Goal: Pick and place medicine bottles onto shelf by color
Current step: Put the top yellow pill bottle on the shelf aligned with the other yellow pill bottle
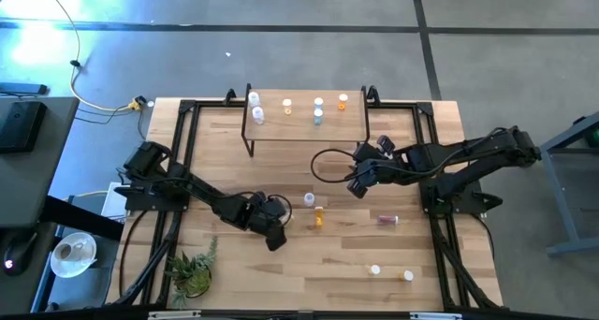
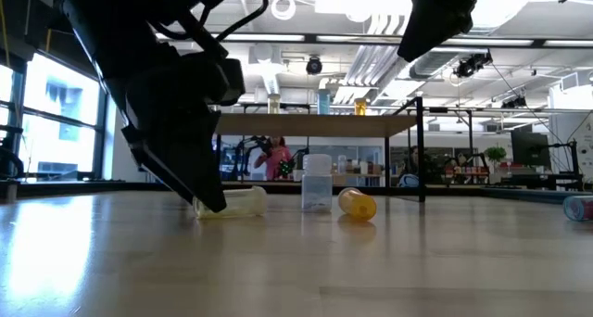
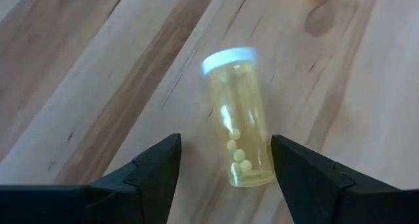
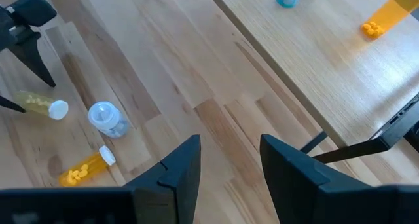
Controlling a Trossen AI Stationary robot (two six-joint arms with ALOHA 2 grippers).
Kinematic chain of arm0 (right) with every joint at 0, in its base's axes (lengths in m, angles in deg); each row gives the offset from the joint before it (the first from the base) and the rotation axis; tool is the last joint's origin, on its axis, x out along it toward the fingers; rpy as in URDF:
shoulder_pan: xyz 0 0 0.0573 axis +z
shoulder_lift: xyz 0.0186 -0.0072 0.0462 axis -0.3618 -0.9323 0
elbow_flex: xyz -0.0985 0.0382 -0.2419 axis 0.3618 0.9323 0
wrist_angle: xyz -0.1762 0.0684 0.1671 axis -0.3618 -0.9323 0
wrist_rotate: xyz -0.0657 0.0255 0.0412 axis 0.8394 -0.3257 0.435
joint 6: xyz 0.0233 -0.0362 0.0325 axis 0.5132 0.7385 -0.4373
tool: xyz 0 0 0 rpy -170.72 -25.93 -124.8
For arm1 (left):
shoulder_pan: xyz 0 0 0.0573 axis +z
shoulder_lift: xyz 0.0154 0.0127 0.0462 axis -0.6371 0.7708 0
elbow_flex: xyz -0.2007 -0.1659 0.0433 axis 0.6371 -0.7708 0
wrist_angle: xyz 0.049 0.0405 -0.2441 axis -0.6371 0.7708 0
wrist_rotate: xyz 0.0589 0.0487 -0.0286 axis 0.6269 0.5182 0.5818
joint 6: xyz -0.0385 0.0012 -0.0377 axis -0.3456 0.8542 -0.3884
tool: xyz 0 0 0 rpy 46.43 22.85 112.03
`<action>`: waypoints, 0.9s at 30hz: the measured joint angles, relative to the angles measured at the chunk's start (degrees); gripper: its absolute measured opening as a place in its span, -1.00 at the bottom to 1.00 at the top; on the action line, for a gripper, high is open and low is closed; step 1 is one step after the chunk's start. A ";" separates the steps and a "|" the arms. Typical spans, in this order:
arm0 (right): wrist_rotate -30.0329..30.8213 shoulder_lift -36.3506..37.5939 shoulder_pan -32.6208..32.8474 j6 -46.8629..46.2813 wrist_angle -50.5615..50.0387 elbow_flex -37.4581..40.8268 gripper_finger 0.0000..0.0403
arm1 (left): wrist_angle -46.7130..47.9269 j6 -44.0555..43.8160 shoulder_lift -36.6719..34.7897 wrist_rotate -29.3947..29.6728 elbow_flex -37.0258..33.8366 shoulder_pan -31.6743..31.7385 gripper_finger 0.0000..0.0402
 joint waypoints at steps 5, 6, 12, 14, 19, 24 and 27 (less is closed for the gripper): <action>-0.02 0.00 0.00 0.01 0.20 0.00 -0.26 | 0.25 0.52 0.24 0.24 0.02 0.00 0.12; -0.02 0.00 0.00 0.02 0.21 0.00 -0.26 | 0.33 1.19 0.24 0.28 0.02 0.00 0.10; -0.02 0.00 -0.02 1.77 0.28 0.00 -0.26 | 0.75 4.72 0.26 0.17 0.02 0.04 -0.19; -0.02 0.00 -0.01 1.77 0.29 0.00 -0.26 | 0.75 5.52 0.28 0.17 0.00 0.04 -0.29; -0.29 0.00 -0.02 2.01 1.49 0.00 -0.26 | 0.54 8.07 0.28 -0.95 0.00 0.25 -0.51; -0.39 0.00 -0.02 2.42 1.94 0.00 -0.26 | 0.32 10.34 0.24 -2.39 0.00 0.90 -0.56; -0.41 0.00 -0.02 2.42 1.94 0.00 -0.26 | 0.29 11.75 0.17 -4.36 0.02 1.48 -0.54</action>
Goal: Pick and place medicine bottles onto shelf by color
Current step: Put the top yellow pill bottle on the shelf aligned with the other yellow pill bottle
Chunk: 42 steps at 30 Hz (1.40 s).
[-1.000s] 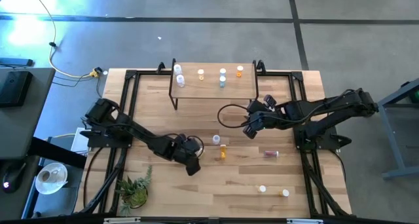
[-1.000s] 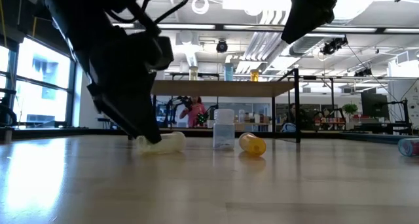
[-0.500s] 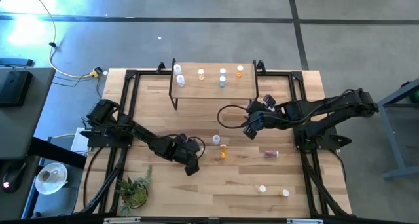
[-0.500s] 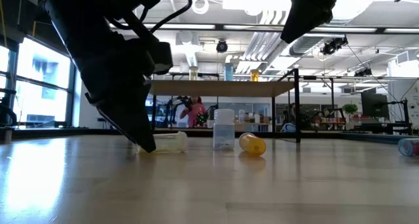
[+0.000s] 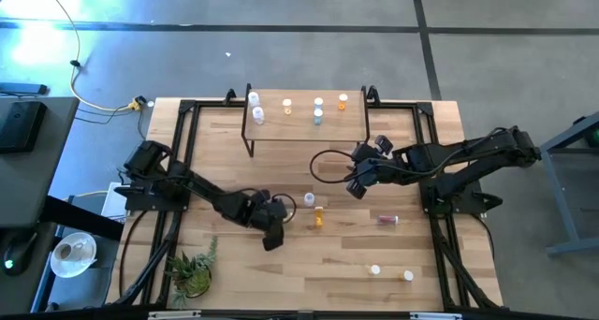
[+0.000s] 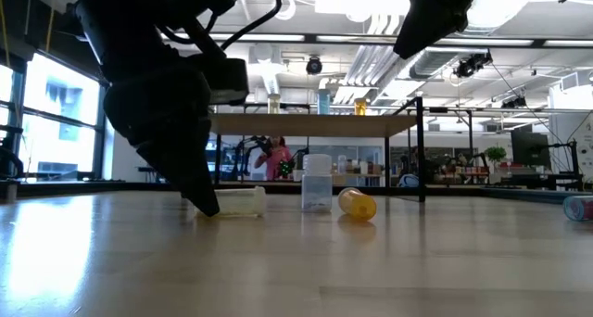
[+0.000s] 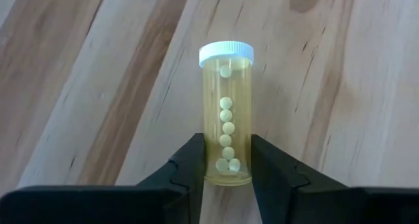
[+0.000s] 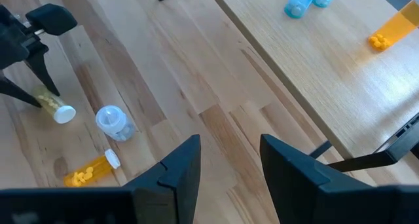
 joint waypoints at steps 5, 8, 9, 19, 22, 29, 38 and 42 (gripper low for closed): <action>-0.02 0.00 0.00 0.00 -0.02 0.00 -0.26 | 1.18 4.03 -1.42 -3.80 -0.09 0.73 -0.54; -0.04 0.00 0.02 0.00 -0.02 0.00 -0.26 | 3.05 6.48 -4.02 -5.95 -0.17 1.21 -0.54; -0.04 0.00 0.02 0.00 -0.02 0.00 -0.26 | 3.10 7.39 -5.09 -5.94 -0.16 1.48 -0.54; -0.04 0.00 0.00 -0.02 1.01 0.00 -0.26 | 2.47 10.82 -20.16 -3.36 -7.23 5.17 -0.54; -0.12 -0.02 0.00 0.87 3.77 0.00 -0.26 | -0.86 10.75 -25.62 -2.40 -11.28 6.65 -0.54; -3.33 -0.02 -0.02 6.60 13.86 0.00 -0.26 | -14.76 12.09 -36.92 -1.64 -21.59 9.35 -0.54; -5.27 -0.23 -0.13 13.95 26.35 -0.02 -0.26 | -35.40 21.36 -43.58 0.53 -30.45 10.72 -0.54; -5.26 -0.84 -0.26 17.70 31.06 -0.04 -0.26 | -43.80 26.19 -43.85 0.56 -32.21 11.65 -0.54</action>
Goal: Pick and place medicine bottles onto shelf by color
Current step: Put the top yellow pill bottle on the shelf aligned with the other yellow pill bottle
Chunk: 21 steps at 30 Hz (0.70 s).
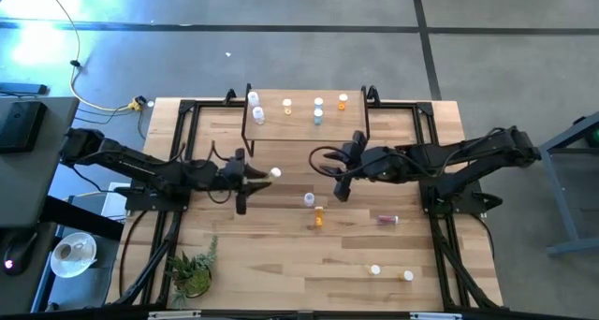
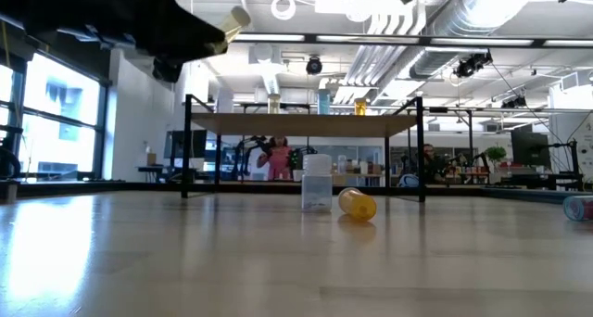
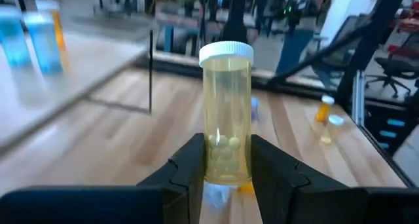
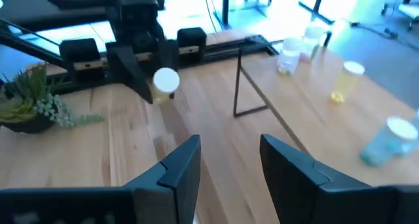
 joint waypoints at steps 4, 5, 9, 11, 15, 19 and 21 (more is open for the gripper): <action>-0.04 -0.76 -0.92 1.54 3.74 0.00 -0.26 | -5.08 4.28 0.02 -0.03 -0.61 1.11 -0.54; 0.03 -1.01 -1.35 1.82 4.56 0.00 -0.26 | -6.00 5.17 0.02 -0.12 -0.62 1.37 -0.54; -0.43 -1.77 -2.89 3.89 7.67 0.00 -0.26 | -8.69 8.69 0.02 -0.55 -0.64 2.16 -0.54; -2.50 -2.13 -3.85 4.37 9.69 -0.01 -0.26 | -9.22 10.42 0.02 -0.60 -0.64 2.81 -0.54; -8.81 -3.01 -5.98 6.46 14.30 0.00 -0.26 | -9.58 12.44 0.07 -0.77 -0.64 4.10 -0.54; -14.69 -3.91 -8.04 8.85 18.05 0.02 -0.25 | -9.64 12.52 0.07 -1.37 -0.64 5.10 -0.54; -17.31 -4.55 -8.99 9.90 20.78 0.00 -0.22 | -9.63 12.51 0.07 -2.04 -0.64 5.65 -0.54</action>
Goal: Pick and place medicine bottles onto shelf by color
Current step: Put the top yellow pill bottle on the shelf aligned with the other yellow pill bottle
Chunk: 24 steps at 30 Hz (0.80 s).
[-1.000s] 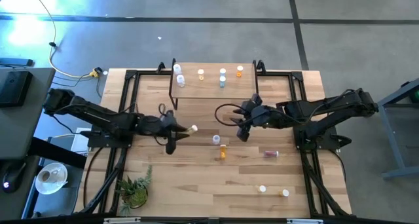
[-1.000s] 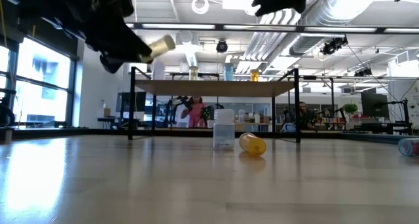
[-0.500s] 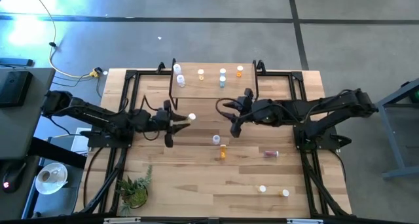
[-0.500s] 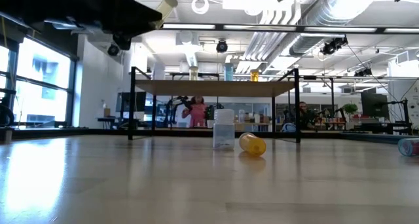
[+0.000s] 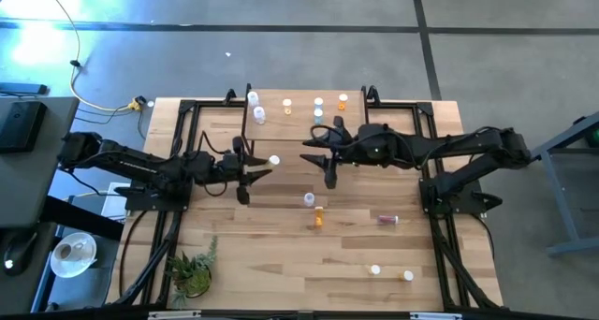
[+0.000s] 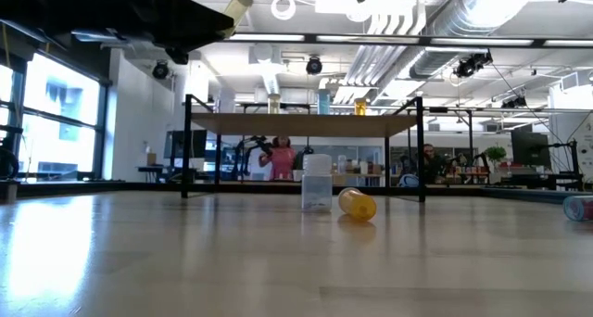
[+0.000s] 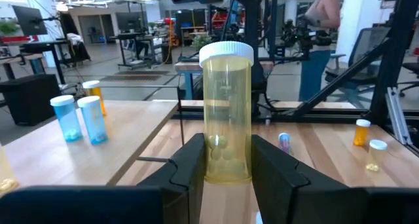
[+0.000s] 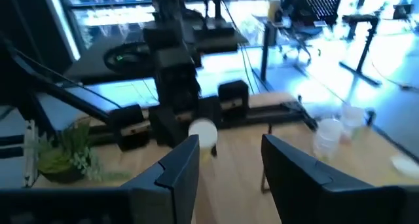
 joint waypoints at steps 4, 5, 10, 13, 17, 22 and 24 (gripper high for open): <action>-3.13 -0.76 -1.29 6.11 2.45 0.00 -0.18 | -0.14 0.02 0.00 -0.82 0.00 0.85 -0.54; -4.20 -0.80 -1.54 8.26 2.40 0.00 -0.18 | -0.60 0.10 0.00 -0.81 0.00 1.01 -0.54; -10.61 -2.20 -2.76 14.62 6.49 0.00 -0.18 | -3.35 2.12 0.00 -1.55 0.00 2.14 -0.54; -12.38 -3.74 -3.27 15.28 9.73 0.00 -0.18 | -4.61 2.54 0.00 -2.93 0.00 2.82 -0.54; -12.41 -6.21 -3.66 15.27 13.49 0.00 -0.18 | -5.55 2.54 0.10 -5.45 0.00 3.51 -0.54; -12.41 -9.78 -3.68 15.04 18.44 0.00 -0.18 | -5.47 2.58 0.15 -5.76 0.00 3.60 -0.54; -12.41 -11.34 -3.66 14.89 20.55 0.00 -0.18 | -5.34 2.86 0.15 -5.78 0.00 3.60 -0.54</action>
